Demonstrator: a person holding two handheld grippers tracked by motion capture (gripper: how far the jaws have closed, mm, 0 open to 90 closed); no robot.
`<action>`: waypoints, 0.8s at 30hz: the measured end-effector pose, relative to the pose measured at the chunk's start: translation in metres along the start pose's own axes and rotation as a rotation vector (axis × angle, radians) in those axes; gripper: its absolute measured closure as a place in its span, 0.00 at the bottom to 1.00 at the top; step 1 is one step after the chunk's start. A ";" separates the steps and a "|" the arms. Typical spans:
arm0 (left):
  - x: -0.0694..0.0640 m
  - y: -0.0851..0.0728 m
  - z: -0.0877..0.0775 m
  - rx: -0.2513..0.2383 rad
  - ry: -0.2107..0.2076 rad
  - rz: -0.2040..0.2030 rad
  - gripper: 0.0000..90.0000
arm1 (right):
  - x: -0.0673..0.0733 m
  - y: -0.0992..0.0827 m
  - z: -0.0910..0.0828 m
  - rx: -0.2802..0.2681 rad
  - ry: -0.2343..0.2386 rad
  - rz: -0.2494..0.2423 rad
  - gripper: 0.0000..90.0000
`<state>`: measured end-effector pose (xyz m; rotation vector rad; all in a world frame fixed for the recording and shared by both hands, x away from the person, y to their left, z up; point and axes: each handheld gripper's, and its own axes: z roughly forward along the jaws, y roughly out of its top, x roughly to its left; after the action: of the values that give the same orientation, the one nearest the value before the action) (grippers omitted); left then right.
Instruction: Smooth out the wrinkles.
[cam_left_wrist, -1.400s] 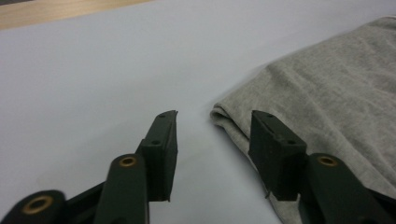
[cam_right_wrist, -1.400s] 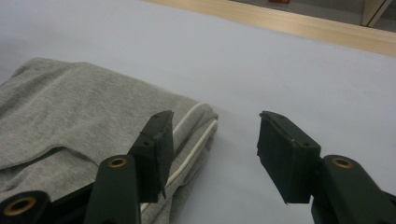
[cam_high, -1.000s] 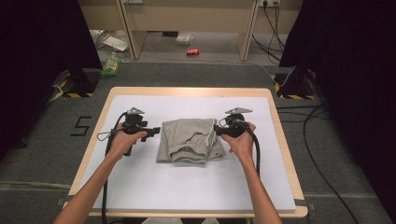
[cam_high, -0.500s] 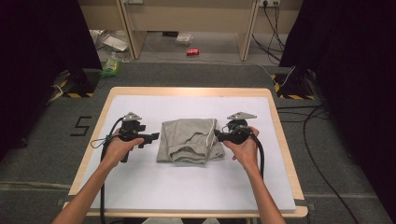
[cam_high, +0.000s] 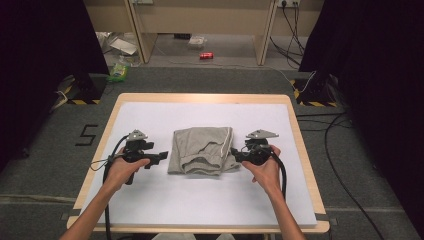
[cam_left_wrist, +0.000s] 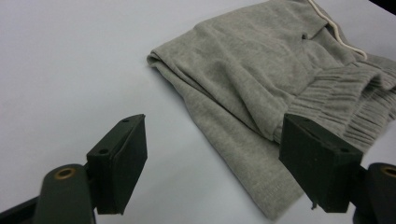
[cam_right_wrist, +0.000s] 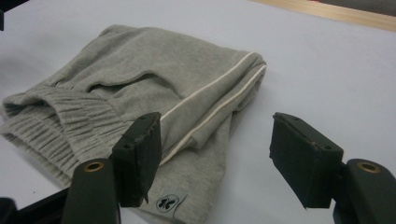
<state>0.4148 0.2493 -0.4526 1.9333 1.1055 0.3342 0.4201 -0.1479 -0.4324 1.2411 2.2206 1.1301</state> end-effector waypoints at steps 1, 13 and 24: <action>-0.001 -0.001 -0.001 -0.001 -0.003 0.000 0.25 | 0.001 -0.001 -0.001 0.000 0.004 -0.005 0.39; -0.014 -0.024 -0.009 -0.002 -0.030 0.013 0.24 | 0.016 -0.019 -0.014 -0.002 0.034 -0.026 0.38; -0.023 -0.046 -0.016 0.011 -0.054 0.041 0.17 | 0.021 -0.041 -0.019 0.029 0.024 -0.028 0.30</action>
<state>0.3658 0.2507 -0.4752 1.9658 1.0358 0.2975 0.3738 -0.1513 -0.4507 1.2097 2.2726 1.1120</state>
